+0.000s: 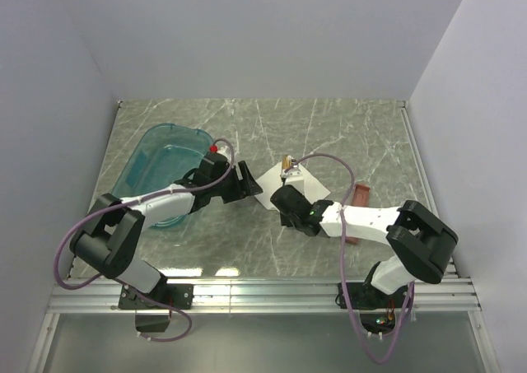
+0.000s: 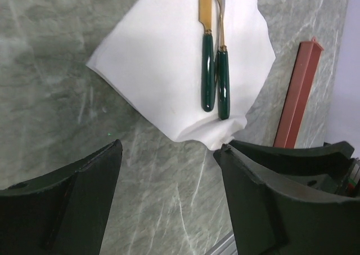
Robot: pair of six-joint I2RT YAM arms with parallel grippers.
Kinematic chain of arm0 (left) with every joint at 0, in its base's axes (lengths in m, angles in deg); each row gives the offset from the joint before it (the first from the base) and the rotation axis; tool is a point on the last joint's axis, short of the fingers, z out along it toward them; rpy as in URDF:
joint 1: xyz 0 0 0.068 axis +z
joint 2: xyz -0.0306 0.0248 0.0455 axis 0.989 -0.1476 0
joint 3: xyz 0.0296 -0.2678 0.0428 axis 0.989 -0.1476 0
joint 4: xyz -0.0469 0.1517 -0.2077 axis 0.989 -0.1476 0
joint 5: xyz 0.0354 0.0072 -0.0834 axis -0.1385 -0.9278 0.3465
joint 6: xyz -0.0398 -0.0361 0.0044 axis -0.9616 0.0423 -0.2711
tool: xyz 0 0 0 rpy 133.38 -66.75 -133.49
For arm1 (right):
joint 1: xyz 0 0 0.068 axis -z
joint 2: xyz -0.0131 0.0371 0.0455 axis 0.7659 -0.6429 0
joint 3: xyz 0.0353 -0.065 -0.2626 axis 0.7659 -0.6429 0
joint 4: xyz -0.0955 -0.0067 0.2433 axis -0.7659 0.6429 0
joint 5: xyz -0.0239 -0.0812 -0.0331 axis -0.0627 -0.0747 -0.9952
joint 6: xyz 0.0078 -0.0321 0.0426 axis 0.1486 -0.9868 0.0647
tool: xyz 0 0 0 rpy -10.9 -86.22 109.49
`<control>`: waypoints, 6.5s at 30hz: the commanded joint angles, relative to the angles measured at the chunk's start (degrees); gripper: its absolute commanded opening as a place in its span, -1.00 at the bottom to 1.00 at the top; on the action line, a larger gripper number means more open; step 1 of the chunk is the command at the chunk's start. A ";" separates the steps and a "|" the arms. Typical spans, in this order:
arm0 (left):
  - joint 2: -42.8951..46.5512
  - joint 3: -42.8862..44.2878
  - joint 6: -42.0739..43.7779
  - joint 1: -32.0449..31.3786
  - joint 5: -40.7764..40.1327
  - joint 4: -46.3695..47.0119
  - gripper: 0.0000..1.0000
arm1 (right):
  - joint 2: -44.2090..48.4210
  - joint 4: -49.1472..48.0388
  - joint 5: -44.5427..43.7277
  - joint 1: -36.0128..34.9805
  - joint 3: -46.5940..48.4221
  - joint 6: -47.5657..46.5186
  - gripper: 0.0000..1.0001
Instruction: Place the utensils on the paper napkin and roll it up
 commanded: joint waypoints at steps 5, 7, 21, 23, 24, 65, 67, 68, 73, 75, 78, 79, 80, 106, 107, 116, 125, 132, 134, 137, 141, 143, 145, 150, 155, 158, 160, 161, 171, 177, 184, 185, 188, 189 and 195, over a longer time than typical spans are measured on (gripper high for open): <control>2.52 -2.68 -0.44 -2.96 2.76 5.83 0.42 | -1.37 -0.91 -4.55 0.36 3.42 -1.11 -0.31; 2.08 -3.38 -0.70 -3.41 3.20 6.62 0.35 | -1.54 -1.26 -4.73 0.89 4.03 -1.73 -0.31; -2.75 -2.95 -0.79 -6.22 6.54 13.04 -0.49 | -1.98 -4.86 -6.66 3.00 2.45 0.21 -0.33; -3.54 -2.68 -0.97 -6.57 7.15 13.74 -0.51 | -1.98 -5.39 -6.57 3.53 2.45 0.21 -0.34; -4.50 -2.24 -0.97 -7.09 7.24 14.00 -0.54 | -2.07 -5.57 -6.57 3.88 2.54 0.12 -0.34; -18.31 9.10 0.26 -10.17 7.60 14.27 -0.44 | 4.52 -10.23 17.60 19.44 0.78 -4.45 -0.30; -18.49 9.97 0.79 -10.17 6.63 13.13 -0.44 | 5.57 -9.09 17.60 19.44 1.31 -4.80 -0.30; -18.66 10.59 0.97 -10.17 6.11 12.69 -0.44 | 5.93 -7.95 17.95 19.53 1.31 -4.80 -0.31; -20.42 11.82 1.23 -10.17 5.14 11.55 -0.45 | 7.68 -5.40 19.62 19.44 1.57 -4.28 -0.45; -20.51 11.82 1.05 -10.17 4.26 11.55 -0.45 | 7.69 -5.83 21.28 19.35 1.05 -3.84 -0.51; -20.25 11.30 0.88 -10.09 3.38 11.46 -0.45 | 5.77 -7.23 21.90 19.18 -0.10 -2.70 -0.54; -20.07 11.12 0.70 -10.17 3.20 11.72 -0.45 | 5.06 -7.41 21.99 19.09 -0.27 -2.52 -0.55; -19.55 10.42 0.44 -10.17 3.11 11.81 -0.44 | 4.44 -7.59 22.08 19.00 -0.19 -2.52 -0.55; -17.26 8.92 -0.26 -10.26 4.08 12.60 -0.37 | -2.95 -7.15 17.42 17.86 0.08 -1.29 -0.58; -17.08 8.75 -0.35 -10.26 4.43 12.95 -0.37 | -2.77 -6.98 17.51 17.94 0.08 -1.38 -0.58; -14.36 8.48 -0.35 -11.67 5.31 12.78 -0.36 | -1.02 -5.40 16.90 17.86 0.52 -1.11 -0.58; -18.48 8.48 -0.44 -11.76 5.31 13.83 -0.38 | 1.53 -2.24 15.50 17.86 2.01 1.96 -0.47; -19.11 8.83 0.44 -11.67 4.70 13.22 -0.39 | 4.08 5.68 8.63 21.28 2.99 17.93 -0.08; -18.93 8.75 0.61 -11.67 4.17 12.87 -0.39 | 4.43 5.60 8.54 22.42 2.10 21.11 -0.01; -18.75 8.66 0.97 -11.76 3.90 12.78 -0.39 | 4.00 5.68 8.90 24.71 0.78 26.04 0.03; -18.58 8.66 1.05 -11.76 3.99 12.60 -0.39 | 3.38 5.77 7.23 25.06 0.17 30.26 0.05; -18.58 9.10 1.23 -11.67 3.99 12.34 -0.39 | 2.77 5.68 6.88 25.15 -0.27 31.40 0.06; -18.49 9.45 1.23 -11.67 3.99 11.90 -0.39 | 2.50 5.60 6.26 25.24 -0.80 32.81 0.07; -18.49 10.15 1.41 -11.67 3.55 11.28 -0.39 | 3.29 5.51 3.80 25.24 -2.11 34.22 0.08; -18.31 11.38 1.76 -11.67 2.85 10.23 -0.39 | 3.21 3.58 3.27 25.59 -3.26 34.66 0.08; -18.40 12.61 2.02 -11.67 2.41 9.18 -0.38 | 2.06 1.82 3.27 25.68 -3.70 34.92 0.08; -18.66 13.05 2.11 -11.67 2.15 8.82 -0.37 | 1.80 0.07 2.92 25.77 -4.23 34.83 0.07; -18.75 13.31 2.11 -11.67 2.23 8.65 -0.37 | 1.71 -0.29 2.75 25.85 -4.40 34.66 0.06; -20.24 14.81 2.55 -11.67 1.09 7.15 -0.38 | 1.09 -7.23 2.39 25.86 -6.42 31.24 -0.28; -20.60 15.51 2.81 -11.67 0.48 6.45 -0.39 | 3.28 -11.71 2.22 25.77 -8.27 27.19 -0.64; -20.69 15.87 3.08 -11.58 -0.05 5.75 -0.38 | 5.84 -18.57 5.81 25.24 -9.94 19.73 -0.85; -20.77 16.04 2.99 -11.58 -0.22 5.40 -0.39 | 5.49 -18.92 6.52 25.24 -9.25 18.06 -0.88; -20.86 16.48 2.99 -11.67 -0.40 4.96 -0.38 | 4.26 -21.91 10.29 24.45 -9.06 14.89 -0.94; -20.95 16.48 2.99 -11.49 -0.40 4.69 -0.38 | 3.82 -22.61 10.83 24.10 -9.24 14.19 -0.94; -21.21 17.36 2.73 -10.70 -1.02 3.20 -0.38 | 1.28 -27.27 15.13 21.46 -8.27 5.75 -0.93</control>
